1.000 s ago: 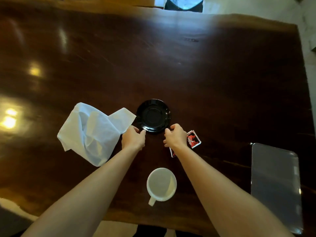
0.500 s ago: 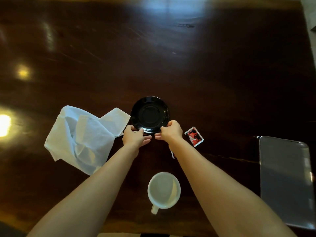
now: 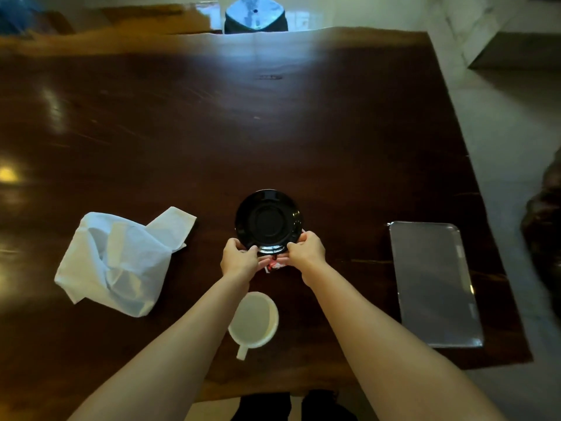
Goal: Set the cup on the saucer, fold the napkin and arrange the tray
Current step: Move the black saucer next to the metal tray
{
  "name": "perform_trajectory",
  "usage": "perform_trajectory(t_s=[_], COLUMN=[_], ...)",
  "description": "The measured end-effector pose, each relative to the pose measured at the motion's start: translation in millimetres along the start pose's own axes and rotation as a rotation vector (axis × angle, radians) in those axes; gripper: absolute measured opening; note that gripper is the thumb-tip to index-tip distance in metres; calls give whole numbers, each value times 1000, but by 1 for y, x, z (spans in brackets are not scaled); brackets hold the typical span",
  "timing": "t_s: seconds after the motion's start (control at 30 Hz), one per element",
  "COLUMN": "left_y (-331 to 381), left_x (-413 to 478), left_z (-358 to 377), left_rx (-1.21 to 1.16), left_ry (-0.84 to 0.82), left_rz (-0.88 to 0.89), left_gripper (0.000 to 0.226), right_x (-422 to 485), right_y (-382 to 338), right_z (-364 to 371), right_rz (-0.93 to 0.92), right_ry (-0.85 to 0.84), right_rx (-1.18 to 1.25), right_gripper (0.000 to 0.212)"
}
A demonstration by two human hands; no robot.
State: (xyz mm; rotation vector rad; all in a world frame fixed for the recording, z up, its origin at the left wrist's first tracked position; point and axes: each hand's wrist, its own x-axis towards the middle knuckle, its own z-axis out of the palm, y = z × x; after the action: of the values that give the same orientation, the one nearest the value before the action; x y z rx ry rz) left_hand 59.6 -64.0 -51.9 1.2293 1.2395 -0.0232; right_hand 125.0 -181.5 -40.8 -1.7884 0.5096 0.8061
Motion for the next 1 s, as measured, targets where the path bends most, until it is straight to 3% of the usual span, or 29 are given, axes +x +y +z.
perform_trajectory(t_s=[0.33,0.47,0.67,1.0], left_y=[-47,-69,-95,-133], left_x=[-76,-95,-109,-107], left_z=[76,101,123,138], left_rx=[-2,35,138,222], left_ry=[-109,-126,-122,-97], left_rz=[-33,-75,-116,-120], left_gripper=[18,31,46,42], right_x=[-34,-39,-41,-31], right_y=[41,64,94,129], right_z=[-119,-153,-179,-192], right_rz=[40,62,91,162], right_ry=[45,76,103,103], right_rx=[55,70,85,105], right_gripper=[29,35,35,37])
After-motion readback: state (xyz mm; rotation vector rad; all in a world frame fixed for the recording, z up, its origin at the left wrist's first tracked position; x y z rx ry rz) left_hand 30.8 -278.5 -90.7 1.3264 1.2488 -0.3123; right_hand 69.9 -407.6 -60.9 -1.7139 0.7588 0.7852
